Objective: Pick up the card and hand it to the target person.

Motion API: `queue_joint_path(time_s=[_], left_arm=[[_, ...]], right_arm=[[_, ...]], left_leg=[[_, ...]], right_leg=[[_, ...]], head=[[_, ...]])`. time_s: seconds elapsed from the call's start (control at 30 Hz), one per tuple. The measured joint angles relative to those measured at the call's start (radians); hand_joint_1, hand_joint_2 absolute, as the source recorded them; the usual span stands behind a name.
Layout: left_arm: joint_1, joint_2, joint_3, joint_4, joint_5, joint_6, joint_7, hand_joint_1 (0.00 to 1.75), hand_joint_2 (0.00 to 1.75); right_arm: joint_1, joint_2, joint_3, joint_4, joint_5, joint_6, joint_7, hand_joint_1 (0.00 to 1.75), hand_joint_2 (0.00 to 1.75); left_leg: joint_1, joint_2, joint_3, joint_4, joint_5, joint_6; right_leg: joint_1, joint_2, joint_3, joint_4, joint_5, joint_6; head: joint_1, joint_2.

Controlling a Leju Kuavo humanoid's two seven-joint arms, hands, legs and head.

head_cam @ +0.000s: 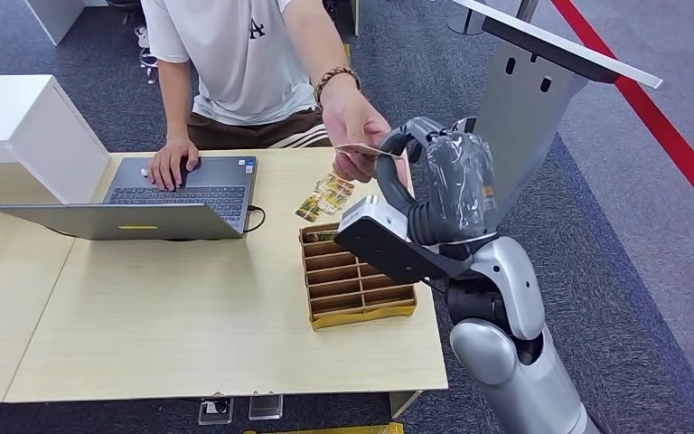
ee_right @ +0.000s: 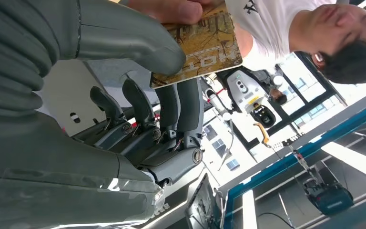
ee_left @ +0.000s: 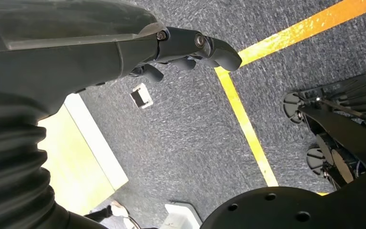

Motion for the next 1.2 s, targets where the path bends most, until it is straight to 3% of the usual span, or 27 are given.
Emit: queue_joint_path(time_s=[0.03, 0.1, 0.13, 0.17, 0.2, 0.23, 0.27, 0.3, 0.33, 0.6, 0.83, 1.2], left_arm=[[0.000, 0.000, 0.000, 0.000, 0.002, 0.000, 0.001, 0.00, 1.75], [-0.001, 0.000, 0.000, 0.000, 0.005, -0.001, 0.004, 0.00, 0.87], [-0.001, 0.000, 0.000, 0.000, 0.006, -0.002, 0.007, 0.00, 0.87], [-0.001, 0.000, 0.000, 0.000, 0.006, -0.002, 0.009, 0.00, 0.87], [-0.001, 0.000, 0.000, 0.000, 0.006, -0.003, 0.012, 0.00, 1.31], [-0.001, 0.000, 0.000, 0.000, 0.006, -0.003, 0.014, 0.00, 1.31], [-0.001, 0.000, 0.000, 0.000, 0.006, -0.003, 0.015, 0.00, 0.87], [-0.002, -0.001, 0.000, 0.000, 0.006, -0.003, 0.014, 0.00, 0.44], [-0.002, -0.001, 0.000, 0.000, 0.007, -0.002, 0.012, 0.00, 0.00], [-0.003, -0.001, 0.000, 0.000, 0.015, 0.009, 0.009, 0.00, 0.00], [-0.003, -0.001, 0.000, 0.000, 0.017, 0.010, 0.010, 0.00, 0.00], [-0.003, -0.001, 0.000, 0.000, 0.018, 0.019, 0.019, 0.00, 0.00]], right_arm=[[0.002, -0.001, 0.000, -0.006, -0.002, 0.000, -0.001, 1.50, 1.75], [0.005, -0.002, 0.000, -0.014, -0.006, 0.001, -0.001, 1.49, 1.75], [0.006, -0.002, 0.000, -0.016, -0.008, 0.002, -0.001, 1.47, 1.75], [0.007, -0.003, 0.000, -0.018, -0.011, 0.003, -0.002, 1.32, 1.75], [0.007, -0.003, 0.000, -0.020, -0.014, 0.004, -0.002, 0.99, 1.75], [0.007, -0.004, 0.000, -0.021, -0.017, 0.004, -0.002, 0.62, 1.75], [0.007, -0.004, 0.000, -0.022, -0.024, 0.006, -0.002, 0.27, 1.75], [0.007, -0.005, 0.001, -0.023, -0.040, 0.010, -0.003, 0.04, 1.75], [0.007, -0.005, 0.001, -0.023, -0.071, 0.018, -0.007, 0.00, 1.75], [0.013, -0.016, -0.011, 0.014, -0.538, 0.110, -0.074, 0.00, 1.75], [0.084, -0.068, -0.080, 0.085, -0.855, 0.149, -0.123, 0.00, 1.75], [0.272, -0.179, -0.201, 0.153, -1.044, 0.159, -0.119, 0.00, 1.75]], left_leg=[[0.000, 0.000, 0.000, 0.000, 0.000, 0.000], [0.000, 0.000, 0.000, 0.000, 0.000, 0.000], [0.000, 0.000, 0.000, 0.000, 0.000, 0.000], [0.000, 0.000, 0.000, 0.000, 0.000, 0.000], [0.000, 0.000, -0.001, 0.000, 0.000, 0.000], [0.000, 0.000, -0.001, 0.000, 0.000, 0.000], [0.000, 0.000, -0.001, 0.000, 0.000, 0.000], [0.000, 0.000, -0.001, 0.000, 0.000, 0.000], [0.000, 0.000, -0.001, 0.000, 0.000, 0.000], [0.000, 0.000, -0.001, 0.000, 0.000, 0.000], [0.000, 0.000, -0.001, 0.000, 0.000, 0.000], [0.000, 0.000, -0.002, 0.000, -0.001, 0.000]], right_leg=[[0.000, 0.000, 0.000, 0.000, 0.000, 0.000], [0.000, 0.000, 0.000, 0.000, 0.000, 0.000], [0.000, 0.000, 0.000, 0.000, 0.000, 0.000], [0.000, 0.000, 0.000, 0.000, 0.000, 0.000], [0.000, 0.000, 0.000, 0.000, 0.000, 0.000], [0.000, 0.000, 0.000, 0.000, 0.000, 0.000], [0.000, 0.000, 0.000, 0.000, 0.000, 0.000], [0.000, 0.000, 0.000, 0.000, 0.000, 0.000], [0.000, 0.000, 0.000, 0.000, 0.000, 0.000], [0.000, 0.000, 0.000, 0.000, 0.000, 0.000], [0.000, 0.000, 0.000, -0.001, 0.000, 0.000], [0.000, 0.000, -0.001, -0.001, 0.000, 0.000]], head=[[0.000, 0.000], [0.001, 0.000], [0.001, 0.000], [0.001, 0.000], [0.001, 0.000], [0.001, 0.000], [0.001, 0.000], [0.001, 0.000], [0.001, 0.000], [0.000, 0.000], [0.001, 0.000], [0.000, 0.000]])
